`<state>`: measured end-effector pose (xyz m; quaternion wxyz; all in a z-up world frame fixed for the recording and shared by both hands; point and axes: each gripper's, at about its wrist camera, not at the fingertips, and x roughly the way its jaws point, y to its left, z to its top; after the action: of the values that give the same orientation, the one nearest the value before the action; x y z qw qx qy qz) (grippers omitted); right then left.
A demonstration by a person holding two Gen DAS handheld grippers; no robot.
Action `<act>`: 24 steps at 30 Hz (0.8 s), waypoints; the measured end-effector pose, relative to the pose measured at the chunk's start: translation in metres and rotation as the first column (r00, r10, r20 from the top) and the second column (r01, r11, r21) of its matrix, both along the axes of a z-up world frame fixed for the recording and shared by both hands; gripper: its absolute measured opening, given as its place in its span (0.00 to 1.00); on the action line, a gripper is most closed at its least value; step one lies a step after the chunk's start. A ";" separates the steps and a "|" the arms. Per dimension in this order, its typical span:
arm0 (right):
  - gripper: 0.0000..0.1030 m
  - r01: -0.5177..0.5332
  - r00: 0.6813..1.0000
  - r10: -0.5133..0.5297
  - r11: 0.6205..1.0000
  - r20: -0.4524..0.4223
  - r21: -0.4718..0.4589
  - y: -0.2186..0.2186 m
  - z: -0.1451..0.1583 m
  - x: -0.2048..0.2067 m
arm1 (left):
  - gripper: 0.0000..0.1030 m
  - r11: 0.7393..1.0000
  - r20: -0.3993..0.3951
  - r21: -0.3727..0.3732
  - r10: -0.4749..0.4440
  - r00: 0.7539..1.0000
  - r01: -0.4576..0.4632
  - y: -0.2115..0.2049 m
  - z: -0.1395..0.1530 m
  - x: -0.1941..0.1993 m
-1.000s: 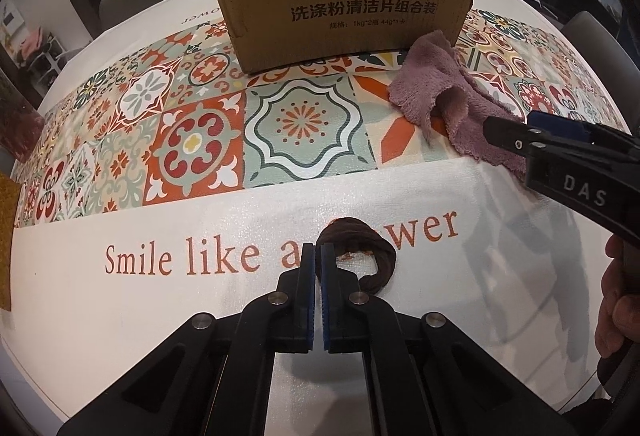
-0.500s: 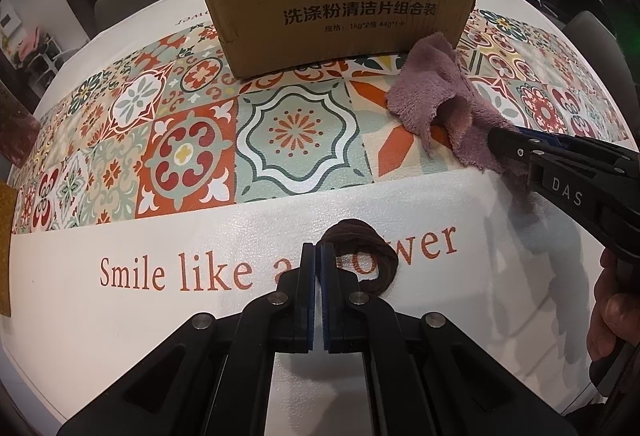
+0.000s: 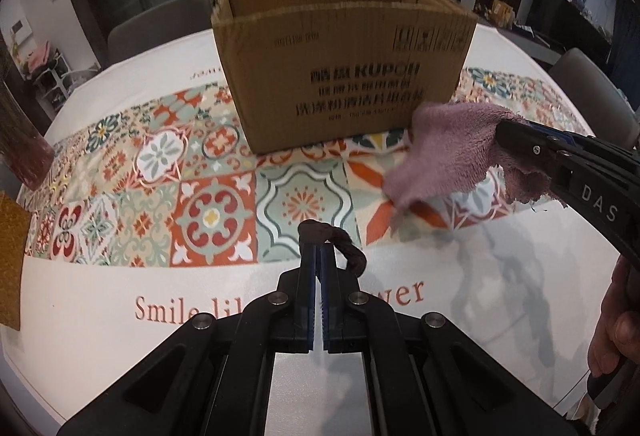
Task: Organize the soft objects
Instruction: 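Lift and carry the hair tie and mauve cloth over the cardboard box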
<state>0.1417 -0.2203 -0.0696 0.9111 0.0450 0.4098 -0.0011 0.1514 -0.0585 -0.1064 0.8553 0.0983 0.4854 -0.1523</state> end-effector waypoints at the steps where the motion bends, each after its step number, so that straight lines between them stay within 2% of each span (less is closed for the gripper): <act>1: 0.09 -0.003 1.000 0.003 1.000 0.015 0.000 0.001 0.008 0.000 | 0.04 1.000 0.007 -0.004 0.001 1.000 -0.001 0.000 0.004 0.001; 24: 0.09 -0.035 0.975 0.042 0.999 0.220 -0.033 0.014 0.110 0.004 | 0.04 0.996 0.191 -0.091 0.005 0.982 0.013 0.004 0.111 0.020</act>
<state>0.1460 -0.2061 0.0399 0.9514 0.0239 0.3067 0.0156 0.1719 -0.0547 0.0041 0.9012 0.0740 0.3934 -0.1661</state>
